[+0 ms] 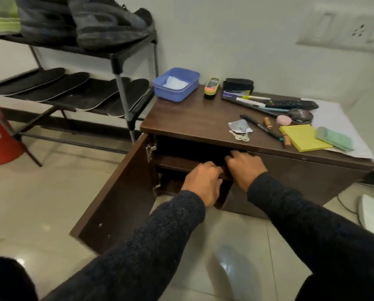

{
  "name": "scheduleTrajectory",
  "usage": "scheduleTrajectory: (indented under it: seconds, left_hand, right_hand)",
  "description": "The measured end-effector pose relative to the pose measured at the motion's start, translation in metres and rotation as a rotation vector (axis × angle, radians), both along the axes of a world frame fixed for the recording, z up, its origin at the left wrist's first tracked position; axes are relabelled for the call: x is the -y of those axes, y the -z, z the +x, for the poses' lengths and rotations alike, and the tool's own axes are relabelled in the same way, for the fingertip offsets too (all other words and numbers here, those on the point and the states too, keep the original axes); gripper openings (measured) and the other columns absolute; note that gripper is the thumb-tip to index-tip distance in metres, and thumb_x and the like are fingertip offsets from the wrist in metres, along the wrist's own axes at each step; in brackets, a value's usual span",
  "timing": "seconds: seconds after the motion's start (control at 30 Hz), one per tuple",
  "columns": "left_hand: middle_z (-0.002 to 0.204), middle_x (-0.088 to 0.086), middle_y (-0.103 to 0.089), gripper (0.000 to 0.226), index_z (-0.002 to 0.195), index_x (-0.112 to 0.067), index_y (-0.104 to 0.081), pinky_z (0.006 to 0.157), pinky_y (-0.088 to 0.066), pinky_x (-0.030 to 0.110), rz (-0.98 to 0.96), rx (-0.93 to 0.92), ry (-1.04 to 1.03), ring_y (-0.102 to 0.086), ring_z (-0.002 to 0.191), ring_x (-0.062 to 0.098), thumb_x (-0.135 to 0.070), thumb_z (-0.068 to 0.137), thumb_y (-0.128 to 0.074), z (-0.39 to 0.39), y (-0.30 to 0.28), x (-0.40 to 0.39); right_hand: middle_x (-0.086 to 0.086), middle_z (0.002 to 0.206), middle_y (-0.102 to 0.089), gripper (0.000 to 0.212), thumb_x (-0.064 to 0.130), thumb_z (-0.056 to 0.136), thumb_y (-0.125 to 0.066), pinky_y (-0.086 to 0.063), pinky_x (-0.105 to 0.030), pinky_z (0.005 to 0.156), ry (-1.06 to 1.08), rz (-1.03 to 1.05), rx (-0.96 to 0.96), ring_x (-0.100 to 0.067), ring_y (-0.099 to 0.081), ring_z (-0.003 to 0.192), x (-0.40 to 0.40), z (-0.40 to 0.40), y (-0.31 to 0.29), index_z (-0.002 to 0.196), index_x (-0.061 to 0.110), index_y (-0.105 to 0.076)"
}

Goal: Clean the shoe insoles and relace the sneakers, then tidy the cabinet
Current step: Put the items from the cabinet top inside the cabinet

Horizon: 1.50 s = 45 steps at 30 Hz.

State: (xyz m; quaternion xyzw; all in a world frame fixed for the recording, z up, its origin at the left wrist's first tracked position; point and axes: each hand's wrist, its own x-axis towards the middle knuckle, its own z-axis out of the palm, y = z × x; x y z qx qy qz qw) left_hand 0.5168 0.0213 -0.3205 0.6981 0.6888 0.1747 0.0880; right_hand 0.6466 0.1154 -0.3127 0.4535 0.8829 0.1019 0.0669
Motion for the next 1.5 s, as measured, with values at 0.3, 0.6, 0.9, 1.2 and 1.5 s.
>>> scheduleTrajectory:
  seconds: [0.3, 0.6, 0.9, 1.2, 1.5]
  left_hand:
    - [0.126, -0.002, -0.058, 0.037, 0.132, -0.026, -0.059, 0.093, -0.051, 0.040, 0.076, -0.012, 0.037, -0.056, 0.118, 0.022, -0.016, 0.096, -0.057, 0.021, -0.005, -0.047]
    - [0.121, -0.016, -0.064, 0.049, 0.138, -0.042, -0.056, 0.094, -0.053, 0.031, 0.082, 0.069, 0.664, -0.059, 0.108, 0.001, -0.014, 0.098, -0.049, 0.023, -0.024, -0.053]
    - [0.125, -0.010, -0.059, 0.039, 0.133, -0.040, -0.062, 0.075, -0.046, 0.021, 0.295, -0.339, 1.157, -0.055, 0.105, 0.009, -0.029, 0.096, -0.065, 0.088, -0.064, -0.038]
    - [0.134, 0.003, -0.063, 0.033, 0.129, -0.020, -0.067, 0.115, -0.037, 0.042, 0.306, -0.175, 1.375, -0.049, 0.135, 0.023, -0.024, 0.096, -0.063, 0.167, -0.037, -0.026]
    - [0.144, 0.002, -0.056, 0.048, 0.143, -0.021, -0.054, 0.107, -0.049, 0.042, 0.328, -0.036, 1.324, -0.053, 0.132, 0.020, -0.010, 0.096, -0.059, 0.224, -0.022, -0.012]
  right_hand:
    - [-0.018, 0.152, -0.037, 0.056, 0.033, 0.101, -0.049, -0.035, -0.049, 0.102, -0.107, 0.150, 0.372, -0.039, -0.026, 0.138, 0.031, 0.004, 0.014, 0.151, 0.014, -0.036]
    - [-0.008, 0.106, -0.069, 0.041, 0.018, 0.087, -0.039, -0.048, -0.037, 0.080, -0.369, 0.179, 0.277, -0.029, -0.055, 0.104, 0.087, 0.059, 0.005, 0.102, 0.021, -0.077]
    - [-0.009, 0.099, -0.064, 0.015, 0.015, 0.096, -0.056, -0.041, -0.039, 0.069, -0.335, 0.328, 0.119, -0.026, -0.043, 0.089, 0.155, 0.127, 0.043, 0.089, 0.014, -0.069]
    - [-0.006, 0.107, -0.061, 0.013, 0.032, 0.076, -0.077, -0.056, -0.036, 0.065, -0.225, 0.252, 0.055, -0.022, -0.049, 0.089, 0.206, 0.209, 0.051, 0.088, 0.028, -0.073]
    - [-0.012, 0.107, -0.067, 0.013, 0.017, 0.093, -0.063, -0.050, -0.042, 0.073, -0.072, 0.270, 0.203, -0.028, -0.054, 0.086, 0.246, 0.279, 0.039, 0.102, 0.011, -0.070]
